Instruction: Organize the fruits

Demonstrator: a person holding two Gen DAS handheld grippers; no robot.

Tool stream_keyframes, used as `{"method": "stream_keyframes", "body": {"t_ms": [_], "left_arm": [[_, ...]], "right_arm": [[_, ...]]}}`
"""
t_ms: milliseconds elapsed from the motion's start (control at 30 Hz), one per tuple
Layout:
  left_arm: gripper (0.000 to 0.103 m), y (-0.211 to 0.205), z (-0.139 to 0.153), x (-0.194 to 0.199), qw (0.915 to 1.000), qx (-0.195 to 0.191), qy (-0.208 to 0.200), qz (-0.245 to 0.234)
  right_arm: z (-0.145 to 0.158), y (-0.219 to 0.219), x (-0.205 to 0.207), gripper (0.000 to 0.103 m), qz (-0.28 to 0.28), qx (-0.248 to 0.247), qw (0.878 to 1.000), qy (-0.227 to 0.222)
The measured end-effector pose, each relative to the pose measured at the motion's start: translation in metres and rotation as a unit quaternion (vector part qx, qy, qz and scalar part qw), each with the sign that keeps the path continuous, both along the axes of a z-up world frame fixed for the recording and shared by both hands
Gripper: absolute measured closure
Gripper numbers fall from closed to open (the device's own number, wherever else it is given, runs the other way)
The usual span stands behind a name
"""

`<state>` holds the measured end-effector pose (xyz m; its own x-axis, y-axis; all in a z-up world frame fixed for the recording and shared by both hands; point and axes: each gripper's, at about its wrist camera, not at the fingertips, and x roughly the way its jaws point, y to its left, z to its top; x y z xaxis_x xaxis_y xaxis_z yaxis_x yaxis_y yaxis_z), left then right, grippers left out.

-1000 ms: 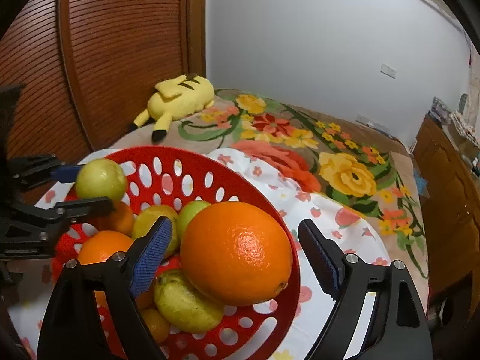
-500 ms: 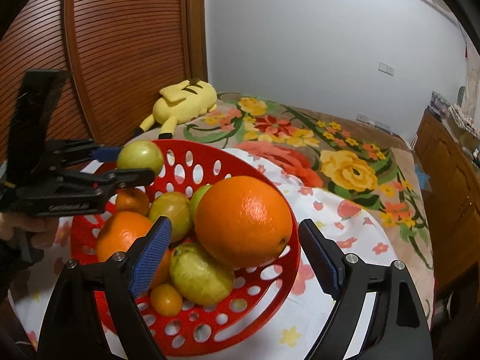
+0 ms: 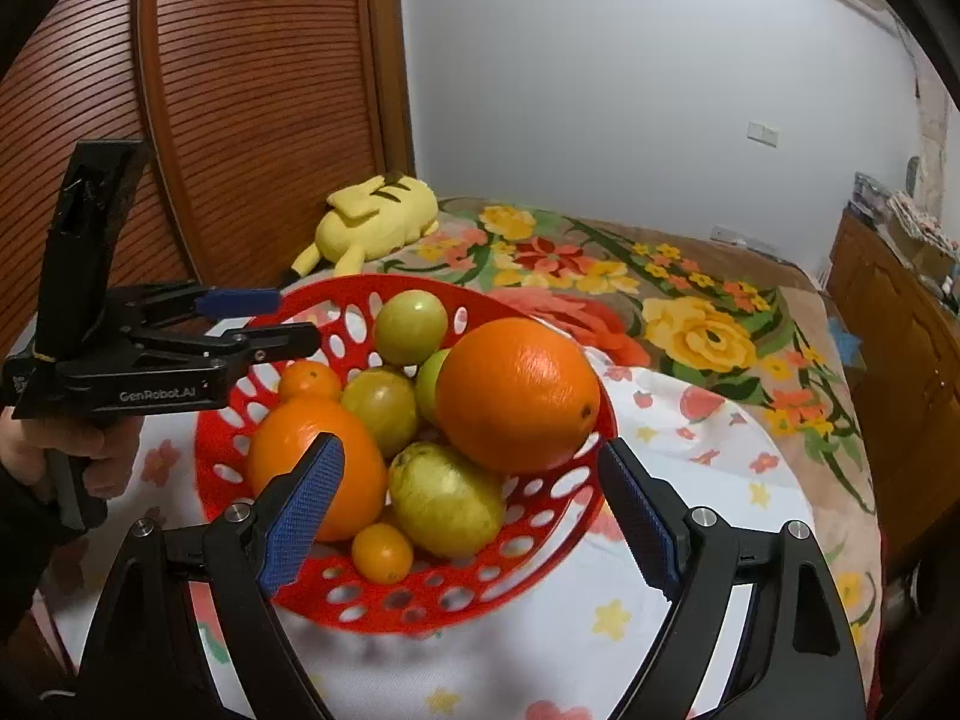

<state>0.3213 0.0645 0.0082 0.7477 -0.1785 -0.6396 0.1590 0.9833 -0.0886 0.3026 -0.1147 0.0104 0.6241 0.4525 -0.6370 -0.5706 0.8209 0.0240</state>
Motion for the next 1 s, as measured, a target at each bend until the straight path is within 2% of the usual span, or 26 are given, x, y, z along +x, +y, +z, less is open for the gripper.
{"method": "stream_keyframes", "body": {"t_ms": [333,633,1000], "left_arm": [[0.041,-0.003,0.018,-0.069,0.9996,0.005,-0.027,0.007],[0.035,-0.009,0.017,-0.129,0.9989,0.014,-0.044,0.01],[0.032,-0.019,0.043,-0.176,0.997,0.011,-0.077,0.01]], "right_arm": [[0.003,-0.006,-0.048,0.015,-0.028,0.023,0.999,-0.025],[-0.002,-0.01,-0.092,0.015,-0.039,0.041,0.998,-0.03],[0.011,-0.024,-0.14,0.015,-0.056,0.051,0.996,-0.053]]}}
